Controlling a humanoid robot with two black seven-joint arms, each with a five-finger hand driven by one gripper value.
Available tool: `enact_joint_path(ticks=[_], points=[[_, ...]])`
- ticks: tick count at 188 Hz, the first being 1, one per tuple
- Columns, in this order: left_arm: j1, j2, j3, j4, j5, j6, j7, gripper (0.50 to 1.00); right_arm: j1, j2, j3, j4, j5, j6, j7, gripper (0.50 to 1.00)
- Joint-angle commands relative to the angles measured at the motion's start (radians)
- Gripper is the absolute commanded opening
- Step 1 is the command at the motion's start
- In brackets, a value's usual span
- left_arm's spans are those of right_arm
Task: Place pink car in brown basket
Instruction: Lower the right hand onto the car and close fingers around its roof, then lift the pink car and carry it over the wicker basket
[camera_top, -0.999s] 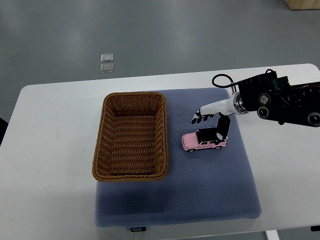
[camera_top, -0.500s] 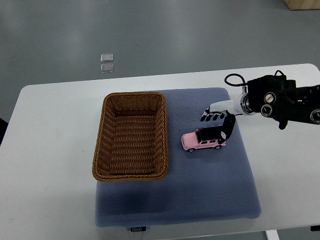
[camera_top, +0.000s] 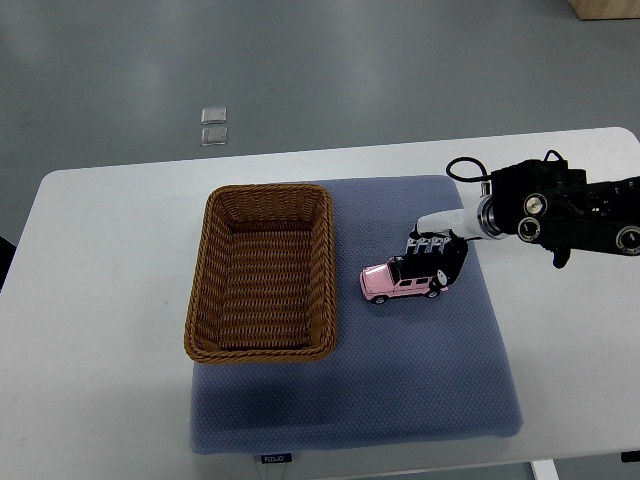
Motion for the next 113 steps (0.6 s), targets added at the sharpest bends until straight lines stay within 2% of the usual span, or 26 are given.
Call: enact_joint_path(ticks=[1,22,113], points=[[0.000,0.000,0.000,0.000,0.000,0.000,0.000,1.000,0.000,0.001,0.000,0.003,-0.004,0.009,0.001,0.615],[0.000,0.000,0.000,0.000,0.000,0.000,0.000,1.000,0.000,0.001,0.000,0.008,-0.005,0.020,0.001,0.500],[0.000,0.000,0.000,0.000,0.000,0.000,0.000,1.000,0.069,-0.059,0.015,0.003,-0.004,0.041,0.020,0.500]])
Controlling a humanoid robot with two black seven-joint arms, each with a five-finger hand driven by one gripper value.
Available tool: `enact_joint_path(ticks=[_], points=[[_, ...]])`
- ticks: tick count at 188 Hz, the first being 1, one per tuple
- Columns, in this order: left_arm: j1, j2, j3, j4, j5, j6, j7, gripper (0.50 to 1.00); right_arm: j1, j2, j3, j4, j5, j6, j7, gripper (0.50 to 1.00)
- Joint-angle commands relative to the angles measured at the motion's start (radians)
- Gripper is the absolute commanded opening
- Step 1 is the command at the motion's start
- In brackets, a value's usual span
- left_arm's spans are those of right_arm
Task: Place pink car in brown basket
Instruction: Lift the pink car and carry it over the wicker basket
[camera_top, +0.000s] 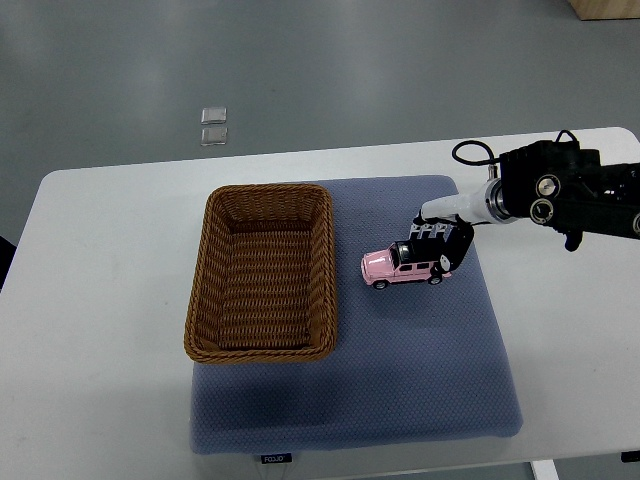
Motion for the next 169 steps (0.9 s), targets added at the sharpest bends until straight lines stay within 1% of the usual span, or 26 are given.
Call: enact_joint_path(ticks=[1,40,70,96,125,144,161,169], points=[[0.000,0.000,0.000,0.000,0.000,0.000,0.000,1.000,0.020,-0.015,0.001,-0.006,0.002,0.001,0.002,0.500],[0.000,0.000,0.000,0.000,0.000,0.000,0.000,1.000,0.096,-0.016,0.008,-0.028,0.011,0.003,0.011,0.500],[0.000,0.000,0.000,0.000,0.000,0.000,0.000,1.000,0.161,0.002,0.065,-0.058,0.011,0.027,0.016,0.500],[0.000,0.000,0.000,0.000,0.000,0.000,0.000,1.000,0.213,0.014,0.071,-0.075,0.011,0.036,0.017,0.500],[0.000,0.000,0.000,0.000,0.000,0.000,0.000,1.000,0.228,0.130,0.074,-0.077,0.014,0.032,0.017,0.500],[0.000,0.000,0.000,0.000,0.000,0.000,0.000,1.000,0.215,0.189,0.074,-0.080,0.014,0.018,0.017,0.500],[0.000,0.000,0.000,0.000,0.000,0.000,0.000,1.000,0.192,0.258,0.074,-0.103,0.014,0.003,0.019,0.500],[0.000,0.000,0.000,0.000,0.000,0.000,0.000,1.000,0.185,0.275,0.076,-0.111,0.014,0.001,0.019,0.500]])
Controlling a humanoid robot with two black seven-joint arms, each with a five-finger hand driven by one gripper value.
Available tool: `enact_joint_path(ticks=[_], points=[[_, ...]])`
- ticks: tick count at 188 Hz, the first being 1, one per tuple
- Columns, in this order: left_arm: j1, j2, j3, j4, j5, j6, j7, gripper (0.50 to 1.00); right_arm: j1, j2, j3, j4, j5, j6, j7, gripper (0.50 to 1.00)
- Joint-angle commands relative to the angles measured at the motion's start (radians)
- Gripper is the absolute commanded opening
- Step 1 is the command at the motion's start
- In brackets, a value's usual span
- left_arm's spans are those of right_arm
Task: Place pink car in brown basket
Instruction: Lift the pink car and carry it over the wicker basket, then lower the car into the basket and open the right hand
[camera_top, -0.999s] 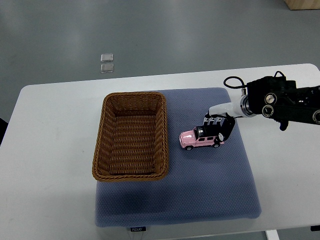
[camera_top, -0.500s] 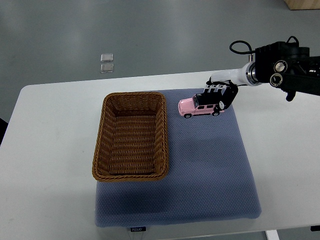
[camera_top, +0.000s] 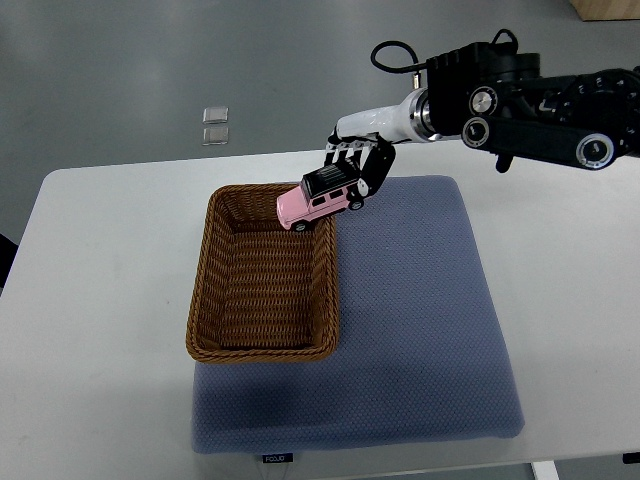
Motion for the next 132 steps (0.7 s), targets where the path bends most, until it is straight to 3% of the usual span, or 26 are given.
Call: enact_joint_path(ticks=[1,48,110,117,132], points=[[0.000,0.000,0.000,0.000,0.000,0.000,0.000,1.000,-0.023,0.065,0.003,-0.023,0.000,-0.012,0.001,0.500],[0.000,0.000,0.000,0.000,0.000,0.000,0.000,1.000,-0.093,0.161,0.033,-0.029,-0.014,-0.024,-0.001,0.500],[0.000,0.000,0.000,0.000,0.000,0.000,0.000,1.000,-0.158,0.191,0.033,-0.029,-0.020,-0.043,0.001,0.500],[0.000,0.000,0.000,0.000,0.000,0.000,0.000,1.000,-0.164,0.192,0.033,-0.029,-0.020,-0.056,0.004,0.535],[0.000,0.000,0.000,0.000,0.000,0.000,0.000,1.000,-0.168,0.195,0.035,-0.029,-0.020,-0.064,0.014,0.537]])
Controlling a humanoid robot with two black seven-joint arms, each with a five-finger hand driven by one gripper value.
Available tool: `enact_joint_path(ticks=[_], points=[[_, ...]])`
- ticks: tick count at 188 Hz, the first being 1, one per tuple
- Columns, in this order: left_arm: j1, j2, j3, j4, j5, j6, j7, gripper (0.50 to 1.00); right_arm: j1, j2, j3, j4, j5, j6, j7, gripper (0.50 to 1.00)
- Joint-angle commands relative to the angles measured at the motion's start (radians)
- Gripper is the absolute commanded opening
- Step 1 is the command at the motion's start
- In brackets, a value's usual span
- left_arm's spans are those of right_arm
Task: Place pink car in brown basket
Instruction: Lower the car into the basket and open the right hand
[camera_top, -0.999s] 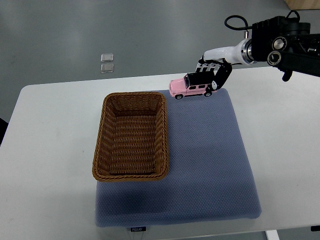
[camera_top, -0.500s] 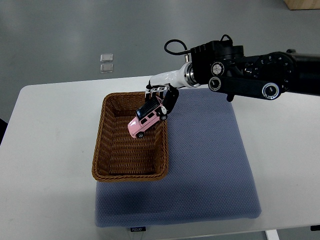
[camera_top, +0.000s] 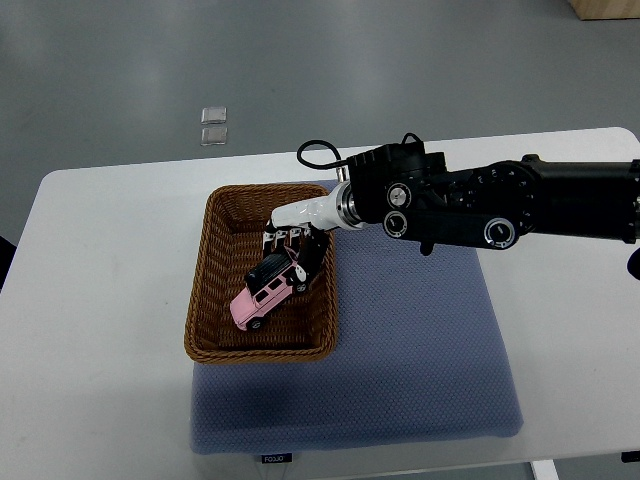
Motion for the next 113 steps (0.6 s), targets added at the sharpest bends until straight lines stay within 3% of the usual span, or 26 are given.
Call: enact_joint_path(ticks=[1,27,35,38,40,43,49,57,71,113], points=[[0.000,0.000,0.000,0.000,0.000,0.000,0.000,1.000,-0.009,0.005,0.000,0.000,0.000,-0.013,0.012,0.537],[0.000,0.000,0.000,0.000,0.000,0.000,0.000,1.000,-0.017,0.008,0.000,0.000,-0.002,-0.015,0.015,0.543],[0.000,0.000,0.000,0.000,0.000,0.000,0.000,1.000,-0.023,0.009,0.001,0.000,-0.002,-0.018,0.017,0.625],[0.000,0.000,0.000,0.000,0.000,0.000,0.000,1.000,-0.025,0.008,0.001,0.000,-0.002,-0.021,0.017,0.680],[0.000,0.000,0.000,0.000,0.000,0.000,0.000,1.000,-0.025,0.008,0.001,0.000,-0.002,-0.021,0.017,0.680],[0.000,0.000,0.000,0.000,0.000,0.000,0.000,1.000,-0.026,0.008,0.001,0.000,-0.002,-0.028,0.020,0.741],[0.000,0.000,0.000,0.000,0.000,0.000,0.000,1.000,-0.025,0.008,0.001,0.000,-0.002,-0.036,0.028,0.817],[0.000,0.000,0.000,0.000,0.000,0.000,0.000,1.000,-0.025,0.006,0.001,0.000,0.001,-0.041,0.041,0.874],[0.000,0.000,0.000,0.000,0.000,0.000,0.000,1.000,-0.020,0.000,0.004,0.000,0.007,-0.041,0.054,0.897],[0.000,0.000,0.000,0.000,0.000,0.000,0.000,1.000,-0.017,-0.014,0.009,0.000,0.012,-0.035,0.061,0.901]])
